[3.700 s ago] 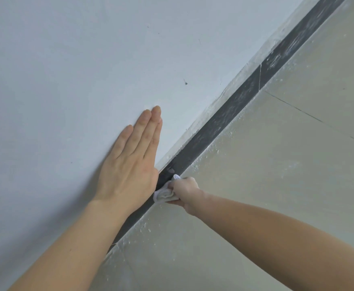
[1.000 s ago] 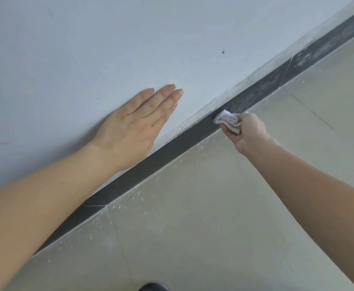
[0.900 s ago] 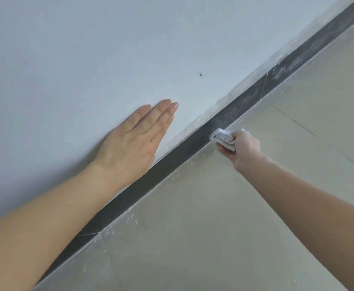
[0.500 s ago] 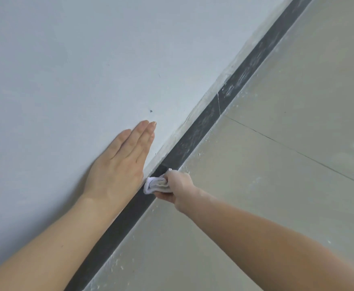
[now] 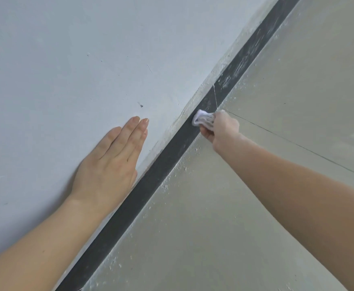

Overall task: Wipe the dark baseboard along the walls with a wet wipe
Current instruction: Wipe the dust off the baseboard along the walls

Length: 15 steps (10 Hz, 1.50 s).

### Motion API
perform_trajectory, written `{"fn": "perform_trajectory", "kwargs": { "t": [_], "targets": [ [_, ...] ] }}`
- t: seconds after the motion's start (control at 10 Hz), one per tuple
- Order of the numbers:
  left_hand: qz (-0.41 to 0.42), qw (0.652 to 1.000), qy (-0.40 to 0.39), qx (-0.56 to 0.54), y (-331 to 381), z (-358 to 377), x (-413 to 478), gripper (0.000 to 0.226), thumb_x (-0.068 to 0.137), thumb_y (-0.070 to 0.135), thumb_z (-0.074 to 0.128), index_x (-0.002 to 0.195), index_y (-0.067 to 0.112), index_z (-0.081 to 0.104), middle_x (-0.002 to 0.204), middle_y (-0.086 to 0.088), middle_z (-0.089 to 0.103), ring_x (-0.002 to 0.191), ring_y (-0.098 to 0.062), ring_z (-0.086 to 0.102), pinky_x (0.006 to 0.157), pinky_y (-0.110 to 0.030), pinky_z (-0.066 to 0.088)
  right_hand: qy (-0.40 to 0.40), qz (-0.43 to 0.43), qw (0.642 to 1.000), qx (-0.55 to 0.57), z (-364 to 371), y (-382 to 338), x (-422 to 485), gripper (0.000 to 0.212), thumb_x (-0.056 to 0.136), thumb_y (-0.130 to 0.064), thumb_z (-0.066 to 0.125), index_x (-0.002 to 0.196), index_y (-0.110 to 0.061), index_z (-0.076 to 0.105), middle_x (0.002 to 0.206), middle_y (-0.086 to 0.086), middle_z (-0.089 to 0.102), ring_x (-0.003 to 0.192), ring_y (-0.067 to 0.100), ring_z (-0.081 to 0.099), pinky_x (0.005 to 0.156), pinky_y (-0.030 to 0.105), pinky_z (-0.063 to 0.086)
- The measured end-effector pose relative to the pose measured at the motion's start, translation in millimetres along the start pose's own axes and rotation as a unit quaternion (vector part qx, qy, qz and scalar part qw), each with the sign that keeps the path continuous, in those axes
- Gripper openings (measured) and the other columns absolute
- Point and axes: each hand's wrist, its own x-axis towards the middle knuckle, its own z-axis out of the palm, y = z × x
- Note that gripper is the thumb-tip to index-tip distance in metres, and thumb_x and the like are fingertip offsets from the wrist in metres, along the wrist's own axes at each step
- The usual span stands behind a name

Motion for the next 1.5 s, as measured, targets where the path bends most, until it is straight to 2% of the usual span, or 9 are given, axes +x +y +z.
{"fn": "perform_trajectory", "kwargs": {
  "t": [0.1,0.3,0.5,0.7,0.9,1.0,1.1,1.3,1.5],
  "targets": [
    [0.000,1.000,-0.002,-0.004,0.3,0.0,0.8,0.065,0.090,0.019,0.031,0.149,-0.001,0.015,0.159,-0.010,0.010,0.146,-0.024,0.007,0.119,-0.037,0.001,0.026,0.012,0.999,-0.025,-8.4,13.1,-18.1,0.018,0.094,-0.012,0.047,0.076,-0.014,0.046,0.075,0.004,0.053,0.059,0.014,0.055,0.063,0.028,0.056],
    [-0.003,1.000,-0.015,-0.021,3.0,-2.4,5.1,0.065,0.089,0.020,0.031,0.149,-0.002,0.018,0.158,-0.011,0.012,0.146,-0.025,0.009,0.119,-0.037,0.000,-0.104,0.183,0.967,-0.144,7.5,66.2,-66.9,0.015,0.090,-0.008,0.047,0.097,-0.004,0.060,0.079,0.013,0.064,0.050,0.022,0.060,0.045,0.024,0.054],
    [-0.009,0.999,-0.012,-0.041,2.7,-2.9,5.8,0.064,0.090,0.019,0.032,0.149,-0.002,0.019,0.158,-0.010,0.015,0.146,-0.024,0.011,0.119,-0.036,0.003,-0.089,0.088,0.989,-0.081,22.9,12.8,-25.3,0.021,0.095,-0.007,0.042,0.076,-0.016,0.039,0.095,0.007,0.047,0.066,0.014,0.052,0.038,0.016,0.049],
    [-0.016,0.999,-0.019,-0.044,4.1,-2.9,5.6,0.063,0.091,0.020,0.030,0.149,-0.001,0.017,0.158,-0.009,0.015,0.146,-0.023,0.011,0.119,-0.036,0.004,0.011,0.045,0.996,0.074,-1.2,-28.5,1.5,0.012,0.091,-0.004,0.050,0.090,-0.004,0.062,0.076,0.011,0.062,0.046,0.016,0.059,0.051,0.023,0.057],
    [-0.014,0.997,-0.041,-0.070,4.4,-13.2,8.2,0.061,0.090,0.017,0.027,0.148,-0.003,0.021,0.158,-0.010,0.015,0.146,-0.024,0.012,0.119,-0.036,0.001,-0.094,0.149,0.982,-0.064,-16.8,52.0,-36.9,0.014,0.086,-0.002,0.046,0.084,-0.006,0.059,0.081,0.012,0.061,0.061,0.022,0.061,0.064,0.033,0.058],
    [-0.007,0.996,-0.067,-0.067,3.1,-22.0,10.4,0.067,0.084,0.022,0.031,0.145,-0.004,0.027,0.157,-0.012,0.018,0.145,-0.025,0.015,0.118,-0.038,0.003,-0.157,0.227,0.951,-0.141,-9.2,106.1,-67.2,0.021,0.088,-0.004,0.050,0.105,0.001,0.062,0.086,0.014,0.065,0.067,0.025,0.067,0.074,0.036,0.060],
    [0.002,0.994,-0.079,-0.072,-2.6,-29.9,12.0,0.069,0.081,0.023,0.031,0.143,-0.005,0.031,0.155,-0.014,0.022,0.144,-0.025,0.018,0.118,-0.038,0.004,-0.190,0.253,0.938,-0.142,4.5,120.8,-71.9,0.016,0.094,-0.005,0.043,0.099,0.003,0.056,0.087,0.010,0.058,0.093,0.027,0.064,0.088,0.032,0.056],
    [0.013,0.990,-0.088,-0.106,-7.1,-33.6,11.3,0.066,0.080,0.019,0.036,0.141,-0.008,0.035,0.153,-0.016,0.027,0.142,-0.027,0.023,0.118,-0.039,0.006,-0.135,0.130,0.970,-0.156,9.6,56.7,-19.7,0.039,0.095,-0.003,0.042,0.133,0.002,0.044,0.114,0.016,0.054,0.073,0.020,0.057,0.047,0.021,0.056],
    [-0.012,0.985,-0.097,-0.142,1.4,-30.0,8.1,0.066,0.082,0.022,0.024,0.138,-0.009,0.039,0.152,-0.017,0.029,0.142,-0.029,0.023,0.118,-0.039,0.005,-0.072,0.037,0.988,-0.129,-1.7,-3.2,8.6,0.041,0.095,0.000,0.042,0.136,0.004,0.041,0.134,0.020,0.051,0.068,0.016,0.055,0.050,0.021,0.057]
  ]
}}
